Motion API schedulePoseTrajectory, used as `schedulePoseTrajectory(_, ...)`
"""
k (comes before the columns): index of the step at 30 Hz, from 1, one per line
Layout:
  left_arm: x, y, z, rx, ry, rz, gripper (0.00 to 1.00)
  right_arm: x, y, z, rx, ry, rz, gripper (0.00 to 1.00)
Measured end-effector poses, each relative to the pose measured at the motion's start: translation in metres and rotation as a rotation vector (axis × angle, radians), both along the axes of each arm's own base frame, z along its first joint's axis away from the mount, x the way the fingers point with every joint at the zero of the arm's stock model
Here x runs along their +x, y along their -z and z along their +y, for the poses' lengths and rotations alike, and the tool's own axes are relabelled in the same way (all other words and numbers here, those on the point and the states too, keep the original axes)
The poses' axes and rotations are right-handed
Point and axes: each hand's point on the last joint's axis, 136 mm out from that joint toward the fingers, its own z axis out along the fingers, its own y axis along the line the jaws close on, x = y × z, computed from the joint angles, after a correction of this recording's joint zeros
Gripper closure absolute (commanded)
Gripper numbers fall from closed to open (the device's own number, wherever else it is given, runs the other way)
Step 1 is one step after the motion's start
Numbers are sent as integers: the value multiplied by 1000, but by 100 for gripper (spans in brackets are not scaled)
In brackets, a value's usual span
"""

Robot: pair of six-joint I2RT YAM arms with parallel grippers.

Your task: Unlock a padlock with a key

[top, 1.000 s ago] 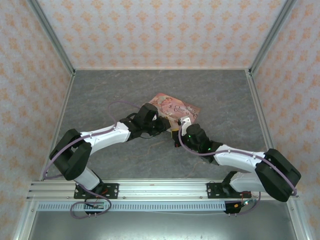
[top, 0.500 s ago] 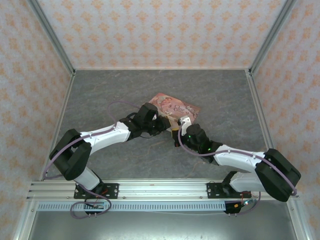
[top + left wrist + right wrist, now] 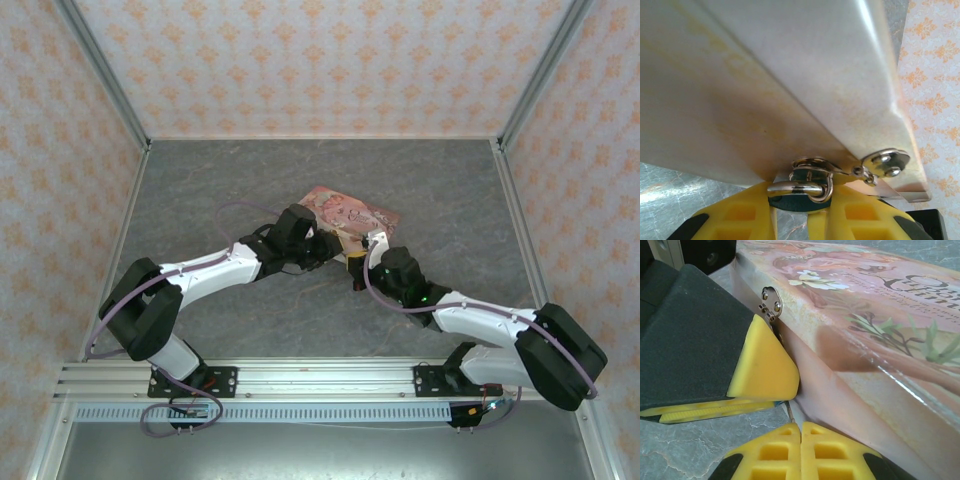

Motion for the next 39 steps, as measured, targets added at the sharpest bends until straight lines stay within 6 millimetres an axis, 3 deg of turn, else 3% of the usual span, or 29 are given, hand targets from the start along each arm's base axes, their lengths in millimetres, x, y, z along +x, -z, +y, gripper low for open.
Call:
schedulePoseTrajectory(19,9,-2,3,-38,-70,23,90,14,3,3,48,11,-8,100)
schedulePoseTrajectory(39,16,-5,4,-46,-94,0,90,24,-3,3,184,-89,58,100)
